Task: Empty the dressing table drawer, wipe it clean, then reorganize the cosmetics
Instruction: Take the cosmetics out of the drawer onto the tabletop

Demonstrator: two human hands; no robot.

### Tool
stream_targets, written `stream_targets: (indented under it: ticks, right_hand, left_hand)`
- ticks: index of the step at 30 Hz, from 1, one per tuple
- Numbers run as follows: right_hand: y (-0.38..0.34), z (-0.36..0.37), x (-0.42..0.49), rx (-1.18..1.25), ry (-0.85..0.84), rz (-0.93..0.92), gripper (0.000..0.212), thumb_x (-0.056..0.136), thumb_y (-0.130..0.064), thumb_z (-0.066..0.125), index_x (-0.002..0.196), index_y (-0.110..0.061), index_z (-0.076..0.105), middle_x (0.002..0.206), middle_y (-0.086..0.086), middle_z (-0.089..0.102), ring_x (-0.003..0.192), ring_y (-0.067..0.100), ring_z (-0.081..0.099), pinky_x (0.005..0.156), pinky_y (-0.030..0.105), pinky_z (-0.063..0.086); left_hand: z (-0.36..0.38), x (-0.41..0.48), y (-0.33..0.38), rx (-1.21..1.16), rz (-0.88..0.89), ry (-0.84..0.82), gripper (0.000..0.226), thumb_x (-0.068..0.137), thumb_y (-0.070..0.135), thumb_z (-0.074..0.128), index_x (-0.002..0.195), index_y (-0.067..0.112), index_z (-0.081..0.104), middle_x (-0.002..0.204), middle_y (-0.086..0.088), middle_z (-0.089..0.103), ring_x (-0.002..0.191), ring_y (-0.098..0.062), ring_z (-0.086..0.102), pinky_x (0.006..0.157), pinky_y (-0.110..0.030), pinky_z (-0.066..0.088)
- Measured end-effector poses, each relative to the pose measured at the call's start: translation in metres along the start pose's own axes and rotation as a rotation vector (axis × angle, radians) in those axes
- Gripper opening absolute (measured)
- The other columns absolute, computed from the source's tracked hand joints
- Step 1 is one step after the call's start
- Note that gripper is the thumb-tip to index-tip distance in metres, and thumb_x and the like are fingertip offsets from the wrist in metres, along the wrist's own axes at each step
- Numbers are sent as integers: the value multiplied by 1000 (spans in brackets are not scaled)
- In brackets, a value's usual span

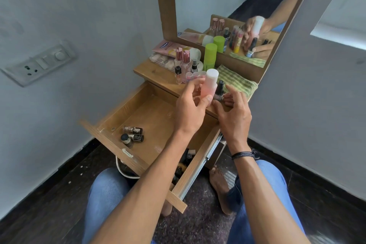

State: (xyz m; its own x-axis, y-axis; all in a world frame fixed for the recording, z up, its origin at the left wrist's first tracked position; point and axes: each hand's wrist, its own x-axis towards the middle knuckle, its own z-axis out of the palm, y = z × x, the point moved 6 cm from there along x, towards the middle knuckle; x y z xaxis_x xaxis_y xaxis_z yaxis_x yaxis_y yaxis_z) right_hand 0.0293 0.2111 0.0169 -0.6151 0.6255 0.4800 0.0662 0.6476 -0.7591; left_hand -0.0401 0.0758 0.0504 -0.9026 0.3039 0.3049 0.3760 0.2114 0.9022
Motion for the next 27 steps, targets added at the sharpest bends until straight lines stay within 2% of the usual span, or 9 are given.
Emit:
stream_targets:
  ticks: [2,6,9,12,15,18,23,25,27]
  right_hand:
    - [-1,0,0,0,-2,-1,52,85,-19,81,133,-17,62,104,-3,62,89,10,62,83,2,42]
    - [-1,-1,0,-1,-1,3,52,85,-18,82,133,-18,62,104,-4,61,89,10,61,83,3,42]
    - [-1,-1,0,19,-10,11,53,85,-18,82,134,-17,61,106,-4,60,89,9,61,84,4,43]
    - [-1,0,1,20,-25,21,51,86,-22,81,133,-20,61,107,-5,60,90,8,61,84,5,43]
    - [-1,0,5,3,-18,57,44,88,-24,79,129,-21,65,102,-8,62,89,10,61,81,1,40]
    - [-5,2,8,-8,-5,82,42,88,-25,79,128,-23,66,102,-8,67,89,9,64,83,15,50]
    - [-12,5,16,-100,-43,71,36,89,-27,77,123,-21,68,108,-3,74,94,17,69,86,40,59]
    - [-12,7,19,-134,-91,75,36,89,-28,76,123,-22,68,108,-3,75,99,21,69,87,44,58]
    - [-12,7,21,-141,-129,97,39,88,-26,77,125,-22,67,108,-3,74,99,19,68,89,42,57]
  left_hand:
    - [0,-3,-2,13,-5,11,42,90,12,73,129,19,59,129,2,65,115,-16,63,95,-27,53]
    - [-7,-9,-3,-34,-52,68,43,91,18,72,132,21,58,127,2,65,114,-16,63,97,-34,54]
    - [-18,-21,-2,-129,-82,118,38,92,19,71,128,24,59,121,2,66,101,-8,65,83,-24,56]
    - [-36,-32,-6,-185,-108,181,36,92,21,71,126,28,60,122,7,66,106,-8,64,85,-19,53]
    - [-58,-33,-16,-218,-148,271,36,92,24,71,126,28,61,123,7,66,110,-13,63,90,-26,54]
    - [-77,-33,-31,-250,-208,352,36,92,26,71,127,26,63,123,3,68,111,-14,65,92,-36,57]
    - [-87,-34,-47,-253,-276,406,39,94,22,70,132,20,62,125,2,67,112,-12,65,94,-32,57]
    - [-90,-33,-50,-267,-288,421,40,94,21,70,133,18,61,124,3,67,110,-9,65,94,-32,57]
    - [-91,-32,-52,-277,-297,425,37,94,20,70,130,20,62,122,6,67,108,-6,66,94,-34,57]
